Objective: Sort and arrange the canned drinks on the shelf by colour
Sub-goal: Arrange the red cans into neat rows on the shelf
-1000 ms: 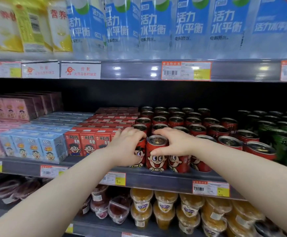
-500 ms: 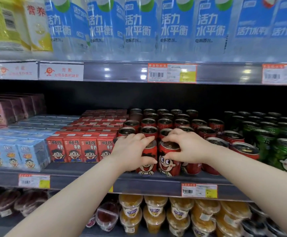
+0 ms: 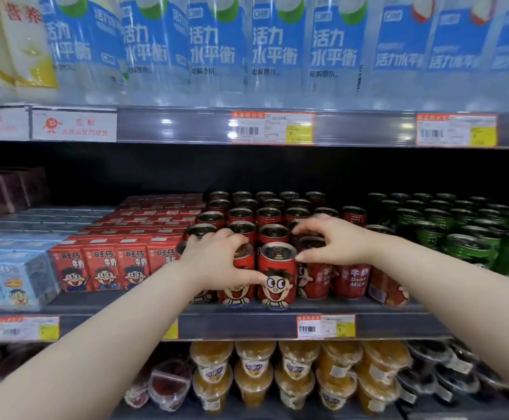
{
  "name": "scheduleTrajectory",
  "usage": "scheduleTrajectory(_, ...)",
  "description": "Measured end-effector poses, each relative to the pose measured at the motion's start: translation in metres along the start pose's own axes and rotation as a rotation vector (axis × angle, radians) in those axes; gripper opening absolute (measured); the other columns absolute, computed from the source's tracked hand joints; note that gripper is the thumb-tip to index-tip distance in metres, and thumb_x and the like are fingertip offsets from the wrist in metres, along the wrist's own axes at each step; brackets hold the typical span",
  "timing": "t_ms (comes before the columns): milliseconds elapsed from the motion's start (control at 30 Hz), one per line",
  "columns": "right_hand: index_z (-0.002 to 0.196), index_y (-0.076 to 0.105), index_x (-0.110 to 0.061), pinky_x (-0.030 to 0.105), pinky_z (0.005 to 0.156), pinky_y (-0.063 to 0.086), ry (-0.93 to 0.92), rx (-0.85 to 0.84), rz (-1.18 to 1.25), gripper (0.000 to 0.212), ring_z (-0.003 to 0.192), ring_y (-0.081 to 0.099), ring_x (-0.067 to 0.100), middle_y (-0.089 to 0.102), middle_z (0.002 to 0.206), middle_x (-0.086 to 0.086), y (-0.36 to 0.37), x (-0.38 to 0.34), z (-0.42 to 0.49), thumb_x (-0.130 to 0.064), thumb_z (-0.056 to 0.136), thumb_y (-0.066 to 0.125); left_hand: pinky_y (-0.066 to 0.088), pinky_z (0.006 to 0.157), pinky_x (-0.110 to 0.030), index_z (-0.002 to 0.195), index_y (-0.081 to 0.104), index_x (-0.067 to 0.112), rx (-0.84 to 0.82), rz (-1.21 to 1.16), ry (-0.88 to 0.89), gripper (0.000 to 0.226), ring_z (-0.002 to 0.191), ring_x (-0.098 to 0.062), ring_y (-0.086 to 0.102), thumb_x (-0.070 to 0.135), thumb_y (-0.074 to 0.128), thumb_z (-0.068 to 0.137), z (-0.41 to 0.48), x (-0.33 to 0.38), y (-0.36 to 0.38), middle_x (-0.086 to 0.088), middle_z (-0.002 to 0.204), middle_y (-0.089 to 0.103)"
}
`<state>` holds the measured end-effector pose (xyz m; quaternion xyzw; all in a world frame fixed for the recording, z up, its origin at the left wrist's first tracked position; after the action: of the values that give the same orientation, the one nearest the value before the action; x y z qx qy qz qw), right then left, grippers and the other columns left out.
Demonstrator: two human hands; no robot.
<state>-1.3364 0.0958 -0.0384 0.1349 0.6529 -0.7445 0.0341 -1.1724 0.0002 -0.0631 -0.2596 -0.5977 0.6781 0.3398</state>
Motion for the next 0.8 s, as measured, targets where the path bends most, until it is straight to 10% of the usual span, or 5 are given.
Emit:
scheduleTrajectory(200,0.137,0.037,-0.030,0.040,0.105,0.034,0.089,0.028,-0.316,0.073,0.126,0.043,0.024,0.043,0.137,0.003,0.012,0.014,-0.002,-0.069,0.077,0.050,0.024,0.109,-0.045,0.144,0.018,0.040,0.021,0.013,0.156,0.082,0.135,-0.023,0.028,0.076,0.043,0.075,0.013,0.042,0.007,0.001,0.148,0.032)
scheduleTrajectory(467,0.131,0.041,-0.032,0.023,0.101,0.033,-0.004,-0.160,0.022,0.064,0.127,0.037,0.009,0.037,0.139,-0.011,0.006,0.015,-0.006,-0.029,0.076,0.074,0.024,0.108,-0.043,0.146,0.013,0.040,0.046,0.105,0.159,0.079,0.134,-0.022,0.031,0.073,0.040,0.079,0.019,0.039,0.017,0.003,0.146,0.037)
scheduleTrajectory(800,0.131,0.049,-0.025,0.021,0.094,0.039,0.103,0.037,0.079,0.056,0.120,0.049,0.015,0.046,0.138,-0.001,-0.023,0.050,-0.022,-0.044,0.082,0.065,0.022,0.110,-0.044,0.144,0.020,0.039,0.033,0.037,0.104,0.088,0.136,-0.023,0.027,0.081,0.041,0.069,0.018,0.043,0.011,0.001,0.148,0.030)
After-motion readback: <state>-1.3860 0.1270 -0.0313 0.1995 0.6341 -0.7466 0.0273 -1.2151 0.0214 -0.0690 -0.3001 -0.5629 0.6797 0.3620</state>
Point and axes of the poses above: each hand's wrist, its own z-axis towards the middle knuckle, its own y-axis out of the palm, x = y × z, the point moved 6 cm from there along z, towards the middle knuckle
